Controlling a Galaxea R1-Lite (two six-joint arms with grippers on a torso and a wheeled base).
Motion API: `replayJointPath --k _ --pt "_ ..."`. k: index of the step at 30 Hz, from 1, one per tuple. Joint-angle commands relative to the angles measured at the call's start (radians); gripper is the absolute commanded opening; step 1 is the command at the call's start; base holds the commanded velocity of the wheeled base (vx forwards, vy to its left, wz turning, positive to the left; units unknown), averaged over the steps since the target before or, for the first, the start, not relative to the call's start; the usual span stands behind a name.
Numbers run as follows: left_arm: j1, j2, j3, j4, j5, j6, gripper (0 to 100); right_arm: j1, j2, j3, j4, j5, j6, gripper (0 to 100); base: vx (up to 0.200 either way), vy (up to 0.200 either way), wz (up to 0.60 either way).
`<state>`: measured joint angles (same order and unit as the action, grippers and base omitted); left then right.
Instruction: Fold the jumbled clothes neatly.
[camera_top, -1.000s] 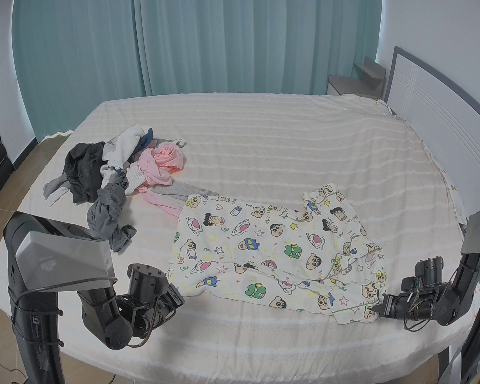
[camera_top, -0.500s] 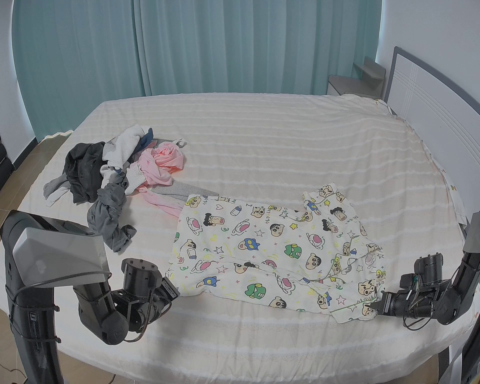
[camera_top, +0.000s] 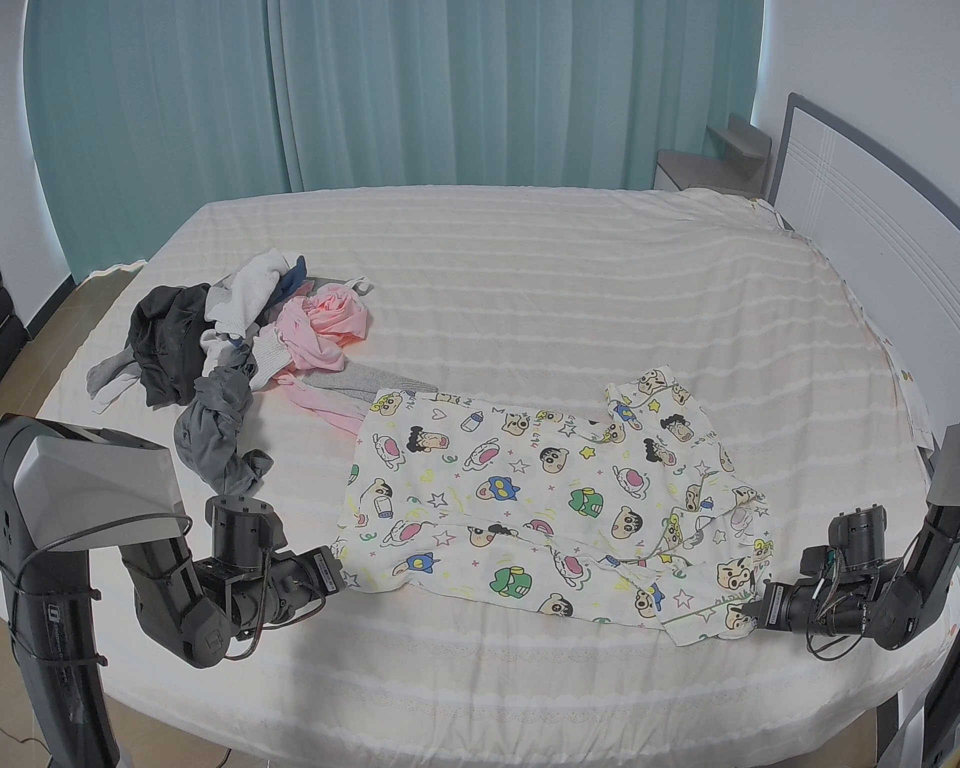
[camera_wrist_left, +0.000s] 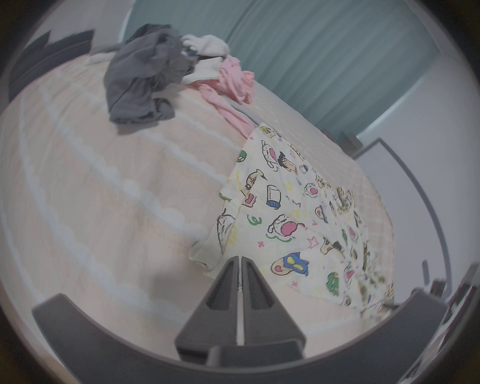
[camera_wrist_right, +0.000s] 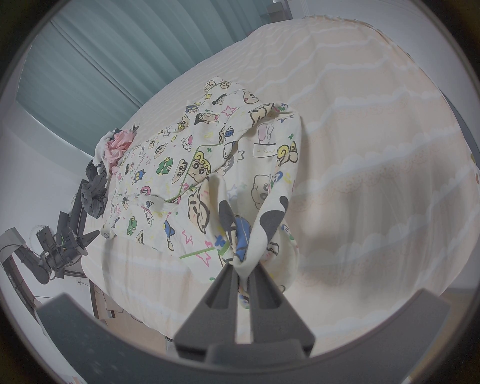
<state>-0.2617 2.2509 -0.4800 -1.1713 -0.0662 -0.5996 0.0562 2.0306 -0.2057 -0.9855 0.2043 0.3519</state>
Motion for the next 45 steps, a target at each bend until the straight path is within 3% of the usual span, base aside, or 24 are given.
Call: replayJointPath --k 1,7,8,16,21,25,36,45 --pt "0.052 0.033 -0.026 0.019 -0.035 0.144 0 0.001 0.000 0.002 -0.001 -0.003 -0.001 0 0.000 0.000 0.00" --pt "0.067 0.024 -0.052 0.076 -0.070 0.182 0 0.001 -0.004 -0.001 -0.001 -0.005 -0.001 0 0.000 0.000 0.00" --pt "0.067 0.024 -0.052 0.076 -0.070 0.182 100 0.001 -0.004 -0.001 -0.001 -0.005 -0.001 0 0.000 0.000 0.00" --pt "0.148 0.007 -0.092 0.085 -0.098 0.202 100 0.007 -0.004 0.003 -0.004 -0.003 -0.001 0 0.000 0.000 0.00" --pt "0.151 0.021 -0.097 0.085 -0.139 0.202 100 0.007 -0.003 0.000 -0.004 -0.003 -0.001 0 0.000 0.000 0.00" --pt "0.148 0.062 -0.123 0.085 -0.184 0.202 100 0.005 -0.003 0.003 -0.004 -0.003 -0.001 0 0.000 0.000 0.00" --pt "0.130 0.204 -0.246 0.082 -0.199 0.202 100 0.007 -0.004 0.006 -0.004 -0.009 -0.001 0 0.000 0.000 0.00" --pt "0.055 0.210 -0.259 0.058 -0.242 0.144 100 0.007 -0.003 0.006 -0.004 -0.014 -0.001 0 0.000 0.000 0.00"
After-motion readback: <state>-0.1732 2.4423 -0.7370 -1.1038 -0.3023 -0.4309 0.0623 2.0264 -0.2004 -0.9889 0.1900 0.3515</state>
